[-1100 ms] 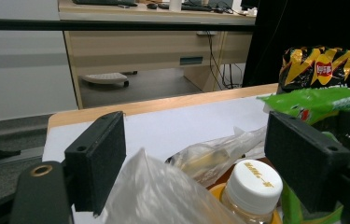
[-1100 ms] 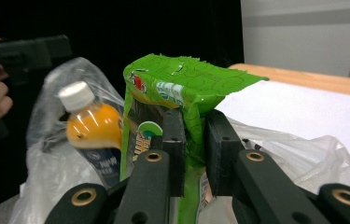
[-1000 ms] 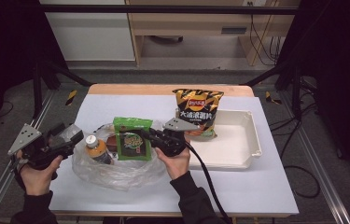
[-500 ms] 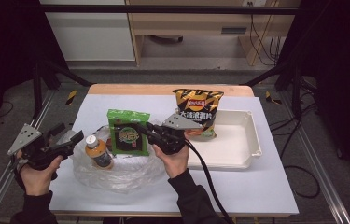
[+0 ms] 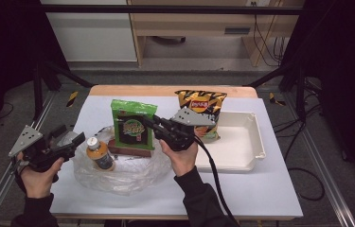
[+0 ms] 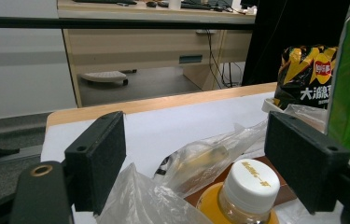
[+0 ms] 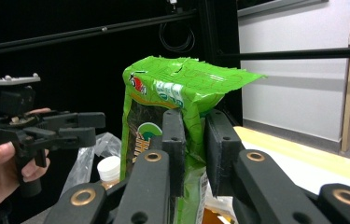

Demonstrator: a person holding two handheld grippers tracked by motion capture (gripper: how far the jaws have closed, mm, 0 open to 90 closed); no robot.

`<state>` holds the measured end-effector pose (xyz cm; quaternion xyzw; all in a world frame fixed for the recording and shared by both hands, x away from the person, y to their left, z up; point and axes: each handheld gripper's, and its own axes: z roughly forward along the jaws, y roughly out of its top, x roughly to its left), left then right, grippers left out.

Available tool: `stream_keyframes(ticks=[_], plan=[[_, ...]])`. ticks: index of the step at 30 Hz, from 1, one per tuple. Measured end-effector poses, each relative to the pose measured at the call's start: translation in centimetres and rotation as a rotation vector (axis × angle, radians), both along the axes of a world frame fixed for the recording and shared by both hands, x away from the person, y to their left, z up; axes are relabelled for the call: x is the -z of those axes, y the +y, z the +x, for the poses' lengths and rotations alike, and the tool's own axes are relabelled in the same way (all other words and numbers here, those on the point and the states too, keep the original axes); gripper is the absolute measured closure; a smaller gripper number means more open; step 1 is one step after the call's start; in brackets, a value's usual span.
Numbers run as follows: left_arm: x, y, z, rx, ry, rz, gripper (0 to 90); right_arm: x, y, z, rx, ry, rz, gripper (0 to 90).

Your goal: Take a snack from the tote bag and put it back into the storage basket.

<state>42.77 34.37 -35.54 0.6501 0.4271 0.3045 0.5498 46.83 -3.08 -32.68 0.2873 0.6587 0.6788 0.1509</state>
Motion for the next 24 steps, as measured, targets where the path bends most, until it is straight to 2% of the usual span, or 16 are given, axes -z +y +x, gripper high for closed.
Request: stream_keyframes(ticks=[4,9,14,19,24], plan=[[0.0,0.0,0.0,-0.001,0.000,-0.001,20.0,-0.9,-0.2,-0.2,0.000,-0.009,0.013,79.6],[0.0,0.1,0.0,0.000,0.000,0.000,20.0,-1.2,0.4,-0.4,-0.013,-0.015,-0.001,79.6],[0.1,0.1,0.1,-0.003,0.004,-0.002,20.0,-1.4,0.5,-0.3,-0.027,-0.002,0.031,79.6],[0.0,0.1,0.0,-0.002,0.000,-0.007,20.1,-1.6,0.8,-0.5,-0.025,-0.010,0.008,79.6],[0.0,0.1,0.0,-0.001,0.001,-0.002,20.0,-1.7,-0.1,-0.4,-0.009,-0.014,0.001,79.5]])
